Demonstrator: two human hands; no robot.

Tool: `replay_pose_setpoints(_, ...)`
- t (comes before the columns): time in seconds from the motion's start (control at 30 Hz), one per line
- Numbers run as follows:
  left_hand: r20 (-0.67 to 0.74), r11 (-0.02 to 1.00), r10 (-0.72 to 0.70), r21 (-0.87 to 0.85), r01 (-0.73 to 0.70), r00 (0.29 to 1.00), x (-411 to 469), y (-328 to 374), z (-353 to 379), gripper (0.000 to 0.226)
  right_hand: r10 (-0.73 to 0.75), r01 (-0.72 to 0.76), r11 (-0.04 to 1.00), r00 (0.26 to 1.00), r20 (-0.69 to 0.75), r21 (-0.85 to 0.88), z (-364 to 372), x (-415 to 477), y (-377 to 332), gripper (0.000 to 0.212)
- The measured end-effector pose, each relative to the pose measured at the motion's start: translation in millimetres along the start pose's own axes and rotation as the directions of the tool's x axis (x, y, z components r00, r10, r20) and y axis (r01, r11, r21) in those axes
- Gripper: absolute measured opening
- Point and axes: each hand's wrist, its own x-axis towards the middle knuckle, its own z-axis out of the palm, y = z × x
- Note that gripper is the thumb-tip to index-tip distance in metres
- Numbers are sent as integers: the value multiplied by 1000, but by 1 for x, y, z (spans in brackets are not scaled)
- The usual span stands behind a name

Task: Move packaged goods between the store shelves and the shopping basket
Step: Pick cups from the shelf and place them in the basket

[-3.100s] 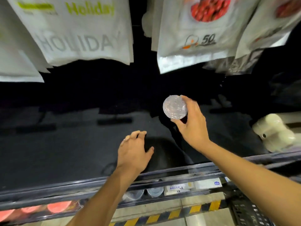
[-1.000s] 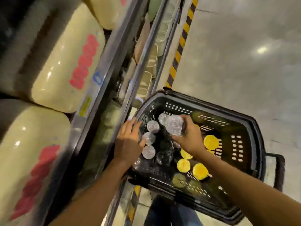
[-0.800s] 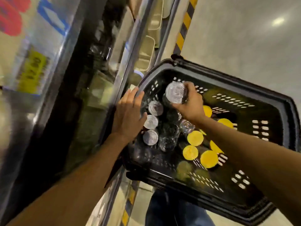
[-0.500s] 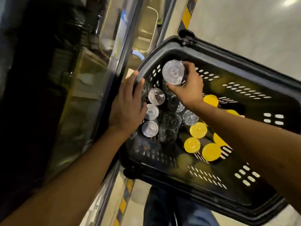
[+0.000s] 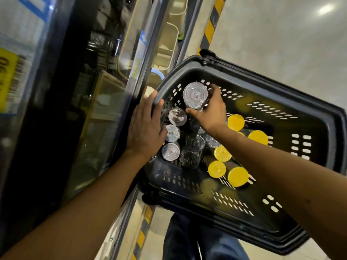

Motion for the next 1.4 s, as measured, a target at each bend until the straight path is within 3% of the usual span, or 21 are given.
replay_pose_setpoints(0.1, -80, 999, -41, -28, 39, 996, -5, 12, -10, 55, -14, 14, 1000, 1000, 7, -24, -13, -5, 1, 88)
replay_pose_setpoints(0.23, -203, 929, -259, -319, 186, 944, -14, 48, -22, 42, -76, 78, 994, 997, 34, -76, -31, -17, 6, 78)
replay_pose_setpoints(0.4, -22, 644, -585, -620, 448, 811, -11, 89, 5, 55, -82, 86, 993, 995, 51, -77, -39, -13, 17, 84)
replay_pose_setpoints(0.53, 206, 427, -732, -604, 673, 649, 11, 88, 57, 73, -107, 112, 992, 991, 81, -59, -22, 6, 42, 92)
replay_pose_setpoints(0.73, 213, 541, -699, -466, 700, 682, 33, 64, 124, 79, -268, 267, 960, 963, -2, 84, 7, 24, 68, 82)
replay_pose_setpoints(0.9, 205, 597, -705, -345, 724, 679, 40, 57, 161, 82, -337, 361, 918, 928, -158, 162, 28, 33, 74, 77)
replay_pose_setpoints(1.1, 119, 542, -765, -413, 732, 633, 49, 58, 173, 65, -363, 409, 889, 904, -224, 208, 42, 35, 75, 76)
replay_pose_setpoints(1.4, 75, 545, -742, -512, 664, 667, 41, 62, 143, 67, -279, 322, 921, 938, -204, 218, 26, 24, 67, 74)
